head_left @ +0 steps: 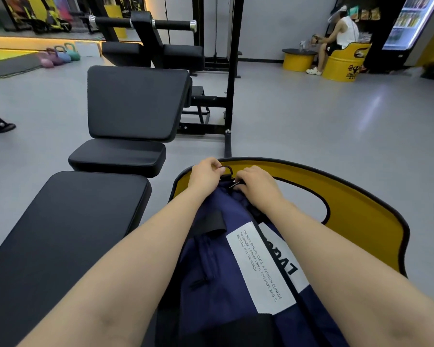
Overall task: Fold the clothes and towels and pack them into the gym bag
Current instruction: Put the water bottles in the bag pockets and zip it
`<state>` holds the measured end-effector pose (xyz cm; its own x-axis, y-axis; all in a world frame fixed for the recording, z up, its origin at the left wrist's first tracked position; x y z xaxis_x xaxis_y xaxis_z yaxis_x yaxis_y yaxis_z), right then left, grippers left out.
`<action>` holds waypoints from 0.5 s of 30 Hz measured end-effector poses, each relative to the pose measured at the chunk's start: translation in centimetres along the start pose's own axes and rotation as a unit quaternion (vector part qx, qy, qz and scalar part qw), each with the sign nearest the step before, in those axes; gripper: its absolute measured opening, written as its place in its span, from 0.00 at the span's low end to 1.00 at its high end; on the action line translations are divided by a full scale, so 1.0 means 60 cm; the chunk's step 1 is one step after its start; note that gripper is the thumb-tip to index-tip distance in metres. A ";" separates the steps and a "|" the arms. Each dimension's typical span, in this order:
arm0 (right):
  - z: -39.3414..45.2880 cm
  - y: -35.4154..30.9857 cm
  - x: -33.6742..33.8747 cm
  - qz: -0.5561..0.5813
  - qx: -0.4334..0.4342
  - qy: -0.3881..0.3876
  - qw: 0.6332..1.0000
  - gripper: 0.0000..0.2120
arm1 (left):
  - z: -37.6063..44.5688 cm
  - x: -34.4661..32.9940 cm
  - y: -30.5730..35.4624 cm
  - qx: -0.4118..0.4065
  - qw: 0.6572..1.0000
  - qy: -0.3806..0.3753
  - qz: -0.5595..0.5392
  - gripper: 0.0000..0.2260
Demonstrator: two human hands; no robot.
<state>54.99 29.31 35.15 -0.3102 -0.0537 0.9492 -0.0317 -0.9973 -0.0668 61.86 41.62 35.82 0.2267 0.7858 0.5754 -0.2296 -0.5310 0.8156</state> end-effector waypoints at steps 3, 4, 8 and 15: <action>-0.007 -0.010 0.021 -0.031 0.049 0.083 0.995 0.05 | 0.007 0.004 -0.001 0.021 0.999 0.019 -0.015 0.04; -0.012 -0.012 0.026 -0.034 0.060 0.100 0.993 0.07 | 0.009 0.006 -0.001 0.027 0.999 0.026 -0.019 0.04; -0.032 -0.011 0.030 -0.022 0.094 0.118 0.988 0.09 | 0.013 0.005 -0.001 0.040 0.999 0.034 -0.009 0.04; -0.062 -0.020 0.052 -0.012 0.114 0.129 0.985 0.10 | 0.012 0.003 0.002 0.068 0.995 0.066 -0.011 0.07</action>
<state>50.54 30.55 37.05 -0.5442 -0.0450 0.8377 0.1632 -0.9852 0.0531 62.54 41.47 36.05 0.1027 0.8280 0.5512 -0.0944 -0.5436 0.8340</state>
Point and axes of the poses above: each hand's wrist, its own z-axis towards the middle knuckle, its own x-axis out of the back of the hand, y = z × x, the point moved 3 cm from there along z, towards the middle knuckle, and after that the axes turned 3 degrees about y, right-handed, at the moved point
